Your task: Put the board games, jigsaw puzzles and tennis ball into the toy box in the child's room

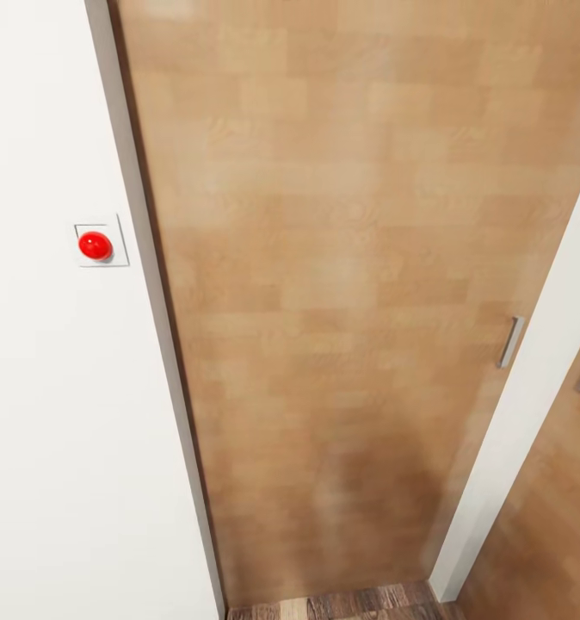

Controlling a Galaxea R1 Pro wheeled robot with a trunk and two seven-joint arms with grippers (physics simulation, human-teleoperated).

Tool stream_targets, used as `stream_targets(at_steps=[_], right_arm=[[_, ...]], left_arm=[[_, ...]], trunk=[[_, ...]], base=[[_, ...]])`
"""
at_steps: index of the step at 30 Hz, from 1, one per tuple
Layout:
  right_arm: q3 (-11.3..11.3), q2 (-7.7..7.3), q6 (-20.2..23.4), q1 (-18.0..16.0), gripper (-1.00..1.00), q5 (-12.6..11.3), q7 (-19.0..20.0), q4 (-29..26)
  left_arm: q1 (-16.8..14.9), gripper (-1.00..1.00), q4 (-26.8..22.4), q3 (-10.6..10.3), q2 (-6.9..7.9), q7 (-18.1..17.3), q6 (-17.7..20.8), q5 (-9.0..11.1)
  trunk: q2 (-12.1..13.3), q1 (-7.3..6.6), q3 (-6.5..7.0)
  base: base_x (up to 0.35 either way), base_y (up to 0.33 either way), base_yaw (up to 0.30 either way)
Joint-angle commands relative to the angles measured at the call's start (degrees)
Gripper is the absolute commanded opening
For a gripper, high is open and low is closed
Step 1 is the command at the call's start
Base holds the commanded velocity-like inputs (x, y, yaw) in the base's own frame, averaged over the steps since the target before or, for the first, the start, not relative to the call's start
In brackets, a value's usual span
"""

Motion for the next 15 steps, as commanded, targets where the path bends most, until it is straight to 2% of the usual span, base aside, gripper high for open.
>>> stream_targets(at_steps=[1,3,5,6,9,15], right_arm=[[0.0,-0.04,-0.1,-0.1,1.00,-0.2,-0.9,-0.5],[-0.2,-0.19,0.4,-0.3,1.00,-1.3,-3.3,-2.0],[-0.4,-0.23,1.4,-0.9,1.00,-3.8,-6.1,-3.0],[-0.4,-0.23,2.0,-1.1,1.00,-5.1,-6.9,-3.3],[-0.5,-0.16,3.2,-2.0,1.00,-7.0,-8.0,-3.9],[-0.4,0.04,3.2,-3.2,1.00,-7.9,-8.1,-4.4]], left_arm=[[-0.4,1.00,0.0,0.1,-0.02,0.3,0.1,0.0],[-1.3,1.00,0.0,0.1,-0.02,0.5,0.6,0.1],[-2.5,1.00,-0.1,0.1,0.04,0.6,1.0,0.1],[-3.3,1.00,-0.1,0.1,0.08,0.7,1.1,0.1],[-5.7,1.00,-0.1,0.1,0.20,0.7,1.6,0.1],[-7.4,1.00,0.0,0.0,0.31,0.7,0.9,0.1]], trunk=[[0.4,-0.22,0.11],[1.2,-0.66,0.47],[2.0,-1.10,0.83],[2.4,-1.32,1.01],[3.6,-1.98,1.54],[6.0,-3.30,2.62]], base=[[0.000,0.000,0.000],[0.000,0.000,0.000],[0.000,0.000,0.000],[0.000,0.000,0.000],[0.000,0.000,0.000],[0.000,0.000,0.000]])
